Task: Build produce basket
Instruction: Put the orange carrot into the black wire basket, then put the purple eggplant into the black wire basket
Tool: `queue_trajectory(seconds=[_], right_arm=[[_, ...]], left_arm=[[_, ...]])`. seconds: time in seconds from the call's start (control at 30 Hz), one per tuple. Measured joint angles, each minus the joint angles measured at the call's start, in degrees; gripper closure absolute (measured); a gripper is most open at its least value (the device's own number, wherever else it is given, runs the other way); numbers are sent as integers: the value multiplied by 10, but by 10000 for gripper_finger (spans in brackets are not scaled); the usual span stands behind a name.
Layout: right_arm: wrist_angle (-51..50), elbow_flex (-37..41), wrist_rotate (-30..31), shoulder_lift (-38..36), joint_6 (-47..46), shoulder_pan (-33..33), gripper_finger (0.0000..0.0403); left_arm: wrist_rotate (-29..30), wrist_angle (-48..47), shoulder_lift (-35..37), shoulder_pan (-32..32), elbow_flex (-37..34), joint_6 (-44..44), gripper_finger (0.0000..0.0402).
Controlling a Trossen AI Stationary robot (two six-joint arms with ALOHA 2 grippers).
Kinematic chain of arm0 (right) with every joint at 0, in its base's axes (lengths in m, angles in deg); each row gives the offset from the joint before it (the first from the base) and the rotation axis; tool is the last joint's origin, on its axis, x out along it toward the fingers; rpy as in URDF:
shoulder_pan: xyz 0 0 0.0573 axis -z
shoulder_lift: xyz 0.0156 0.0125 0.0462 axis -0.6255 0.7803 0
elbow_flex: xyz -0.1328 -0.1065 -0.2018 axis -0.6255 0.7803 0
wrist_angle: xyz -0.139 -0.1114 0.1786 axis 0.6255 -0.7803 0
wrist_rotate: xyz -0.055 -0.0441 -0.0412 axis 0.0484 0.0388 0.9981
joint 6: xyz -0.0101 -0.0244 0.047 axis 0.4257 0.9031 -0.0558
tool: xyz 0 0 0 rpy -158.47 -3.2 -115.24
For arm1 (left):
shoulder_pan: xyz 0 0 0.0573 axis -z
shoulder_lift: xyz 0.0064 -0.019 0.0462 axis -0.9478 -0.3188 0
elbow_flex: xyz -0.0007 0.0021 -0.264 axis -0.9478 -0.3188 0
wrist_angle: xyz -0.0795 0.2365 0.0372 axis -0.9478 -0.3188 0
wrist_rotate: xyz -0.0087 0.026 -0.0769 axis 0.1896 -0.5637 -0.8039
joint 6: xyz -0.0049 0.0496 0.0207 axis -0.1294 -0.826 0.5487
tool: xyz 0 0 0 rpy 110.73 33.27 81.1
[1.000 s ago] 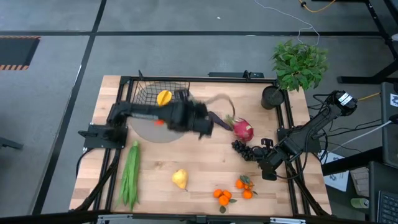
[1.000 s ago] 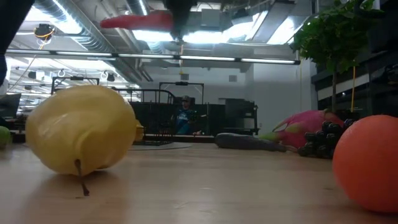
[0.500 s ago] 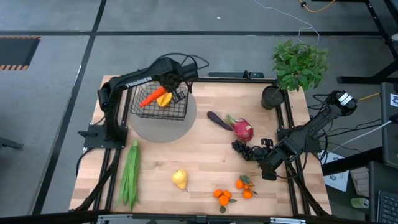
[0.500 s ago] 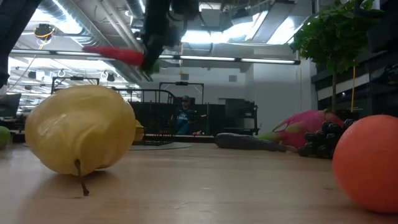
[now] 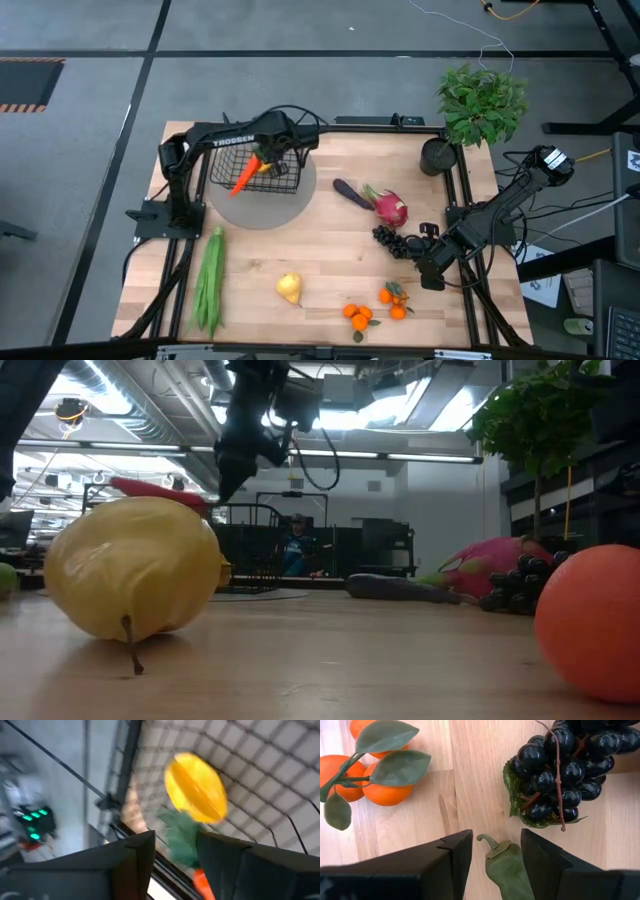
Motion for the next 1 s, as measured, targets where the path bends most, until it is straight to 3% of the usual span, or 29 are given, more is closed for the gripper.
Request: queue_trajectory(seconds=[0.17, 0.47, 0.53, 0.63, 0.73, 0.9, 1.0], right_arm=[[0, 0, 0, 0, 0, 0, 247], [0, 0, 0, 0, 0, 0, 247], [0, 0, 0, 0, 0, 0, 247], [0, 0, 0, 0, 1, 0, 247], [0, 0, 0, 0, 1, 0, 247], [-1, 0, 0, 0, 1, 0, 247], [0, 0, 3, 0, 2, 0, 247]], left_arm=[[79, 28, 0, 0, 0, -25, 229], [92, 102, 0, 9, 0, -30, 187], [76, 86, 0, 14, 0, -16, 187], [4, 22, 0, 26, 0, 2, 188], [-39, -60, 0, 42, 0, 68, 189], [-46, -63, 19, 75, 0, 102, 190], [8, -44, 25, 101, 11, 102, 190]])
